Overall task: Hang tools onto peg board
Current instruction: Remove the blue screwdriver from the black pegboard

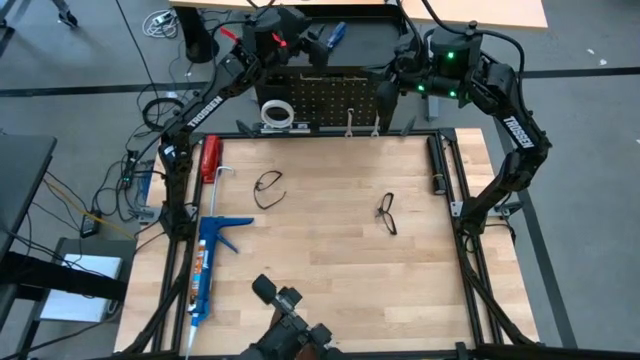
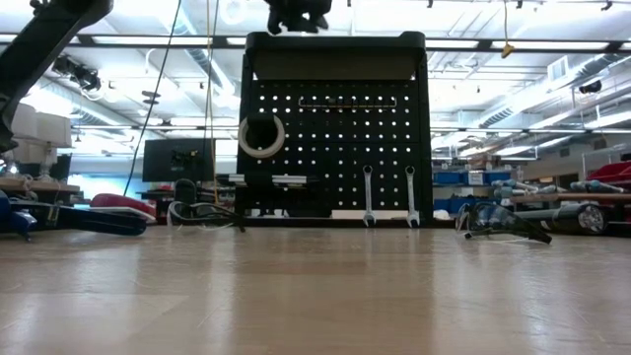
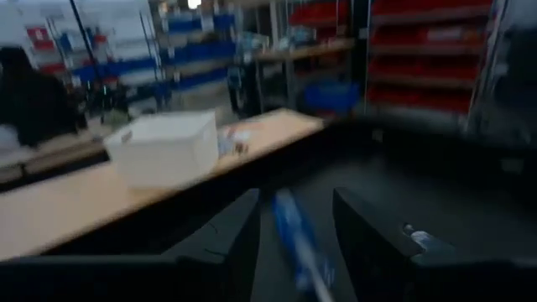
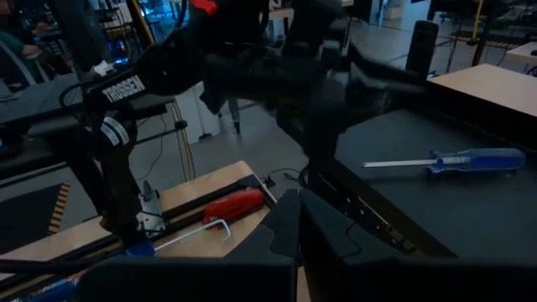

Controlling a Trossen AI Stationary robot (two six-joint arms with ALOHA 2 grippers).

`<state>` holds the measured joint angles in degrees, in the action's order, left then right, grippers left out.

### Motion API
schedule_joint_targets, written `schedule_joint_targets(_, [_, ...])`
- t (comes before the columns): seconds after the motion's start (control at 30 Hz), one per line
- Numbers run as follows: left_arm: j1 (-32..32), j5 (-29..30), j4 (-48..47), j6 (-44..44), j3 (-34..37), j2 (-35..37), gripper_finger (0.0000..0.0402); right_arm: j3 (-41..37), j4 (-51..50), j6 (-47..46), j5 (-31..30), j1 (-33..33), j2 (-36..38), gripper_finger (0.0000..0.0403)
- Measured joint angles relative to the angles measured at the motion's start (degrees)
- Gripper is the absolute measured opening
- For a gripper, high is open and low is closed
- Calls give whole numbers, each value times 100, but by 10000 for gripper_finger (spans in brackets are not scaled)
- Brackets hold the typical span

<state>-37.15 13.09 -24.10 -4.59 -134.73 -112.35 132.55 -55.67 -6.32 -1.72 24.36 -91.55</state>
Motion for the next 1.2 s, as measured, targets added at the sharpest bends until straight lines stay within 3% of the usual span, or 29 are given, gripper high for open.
schedule_joint_targets(0.17, [-52, -104, 857, 37, -1, -152, 158, 0, 38, 3, 2, 0, -4, 18])
schedule_joint_targets(0.33, [-30, -340, 806, 333, -5, -365, 158, 0, 33, -6, 2, 0, -4, 13])
schedule_joint_targets(0.77, [25, -231, -623, 292, -35, -406, 151, 0, -16, -16, -2, 0, -7, 16])
schedule_joint_targets(0.93, [27, -246, -747, 196, -55, -401, 142, 2, 0, -84, -2, 0, -9, 14])
schedule_joint_targets(1.07, [28, -252, -482, 158, -25, -386, 137, 2, -22, -102, -3, 0, -9, 19])
schedule_joint_targets(1.2, [71, -294, 401, 35, 4, -360, 136, 2, -12, -104, -7, 0, -11, 18])
